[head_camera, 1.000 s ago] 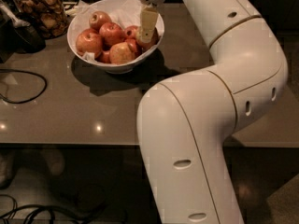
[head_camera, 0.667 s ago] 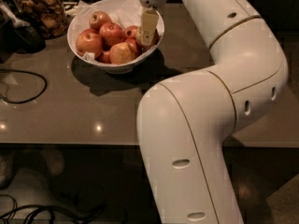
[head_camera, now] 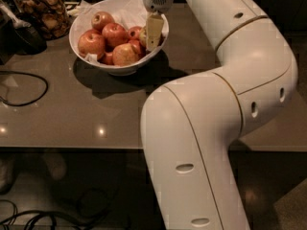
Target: Pick apple from white bowl
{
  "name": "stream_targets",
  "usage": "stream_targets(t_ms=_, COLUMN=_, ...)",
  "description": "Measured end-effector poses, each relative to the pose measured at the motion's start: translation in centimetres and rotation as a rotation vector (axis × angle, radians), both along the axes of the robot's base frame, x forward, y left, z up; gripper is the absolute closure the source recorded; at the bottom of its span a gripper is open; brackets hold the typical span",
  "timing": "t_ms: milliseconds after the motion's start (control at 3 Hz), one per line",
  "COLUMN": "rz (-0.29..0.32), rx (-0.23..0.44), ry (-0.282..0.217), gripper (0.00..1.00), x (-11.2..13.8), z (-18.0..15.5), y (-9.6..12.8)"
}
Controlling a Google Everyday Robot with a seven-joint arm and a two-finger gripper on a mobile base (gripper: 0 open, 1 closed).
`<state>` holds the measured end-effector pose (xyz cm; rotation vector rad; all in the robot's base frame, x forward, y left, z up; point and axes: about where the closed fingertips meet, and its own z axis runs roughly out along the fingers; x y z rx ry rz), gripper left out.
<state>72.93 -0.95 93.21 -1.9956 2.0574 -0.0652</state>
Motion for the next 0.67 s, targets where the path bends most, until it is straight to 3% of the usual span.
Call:
stream_targets(t_ms=333, rz=0.001, rx=-0.001, ry=0.015, gripper=0.23, x=-0.15, z=-0.52, y=-0.04)
stream_targets(t_ms=667, rz=0.001, rx=-0.001, ry=0.015, gripper=0.41, x=-0.15, z=-0.54, y=-0.04)
